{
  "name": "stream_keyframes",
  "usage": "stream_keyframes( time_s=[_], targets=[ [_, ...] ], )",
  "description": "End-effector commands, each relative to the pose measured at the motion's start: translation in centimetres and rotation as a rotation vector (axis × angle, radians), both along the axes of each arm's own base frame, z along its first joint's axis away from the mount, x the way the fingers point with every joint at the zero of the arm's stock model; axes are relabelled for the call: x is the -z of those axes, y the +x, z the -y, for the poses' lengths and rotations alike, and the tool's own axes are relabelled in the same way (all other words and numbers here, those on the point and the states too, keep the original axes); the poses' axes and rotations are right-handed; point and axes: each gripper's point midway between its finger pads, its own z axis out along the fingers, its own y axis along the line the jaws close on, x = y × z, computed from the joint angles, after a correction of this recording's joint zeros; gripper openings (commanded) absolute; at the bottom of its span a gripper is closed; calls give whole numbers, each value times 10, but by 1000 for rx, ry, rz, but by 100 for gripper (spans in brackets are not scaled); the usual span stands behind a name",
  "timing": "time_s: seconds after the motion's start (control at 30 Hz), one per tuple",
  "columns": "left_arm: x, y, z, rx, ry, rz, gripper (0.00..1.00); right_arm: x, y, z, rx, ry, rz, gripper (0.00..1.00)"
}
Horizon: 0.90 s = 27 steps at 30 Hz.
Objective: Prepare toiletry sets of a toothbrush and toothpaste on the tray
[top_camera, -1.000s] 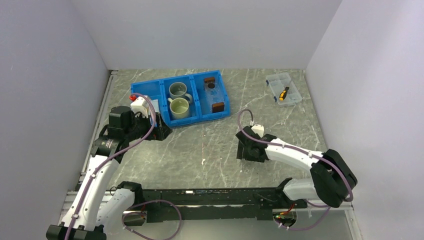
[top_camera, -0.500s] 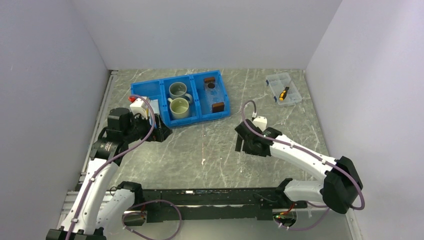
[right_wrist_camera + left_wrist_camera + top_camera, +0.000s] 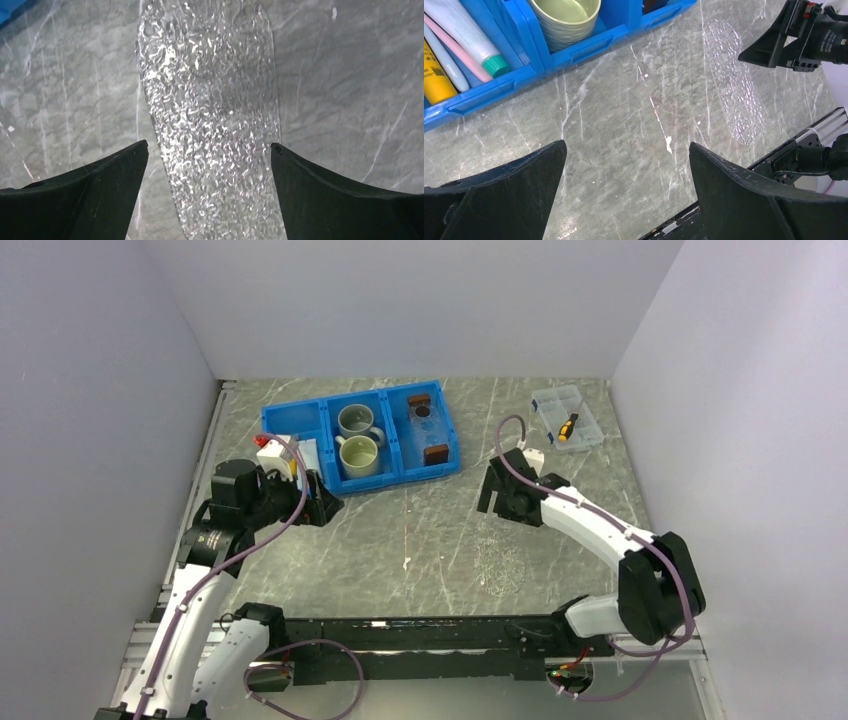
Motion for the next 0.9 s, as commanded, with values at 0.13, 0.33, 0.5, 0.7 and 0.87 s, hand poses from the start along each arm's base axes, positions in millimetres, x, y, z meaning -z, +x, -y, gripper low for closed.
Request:
stream_keyframes(
  time_s=[0.13, 0.33, 0.5, 0.7, 0.87],
  targets=[
    [-8, 2, 2, 13, -9, 48, 100, -5, 46, 6, -36, 62, 79, 100],
    [-6, 2, 5, 25, -16, 38, 100, 6, 59, 10, -73, 81, 63, 100],
    [-6, 2, 5, 28, -19, 39, 99, 14, 67, 19, -68, 82, 64, 100],
    [-6, 2, 5, 26, -16, 41, 99, 22, 73, 27, -65, 93, 60, 100],
    [-6, 2, 5, 24, -15, 38, 99, 29, 76, 31, -63, 98, 44, 100]
  ],
)
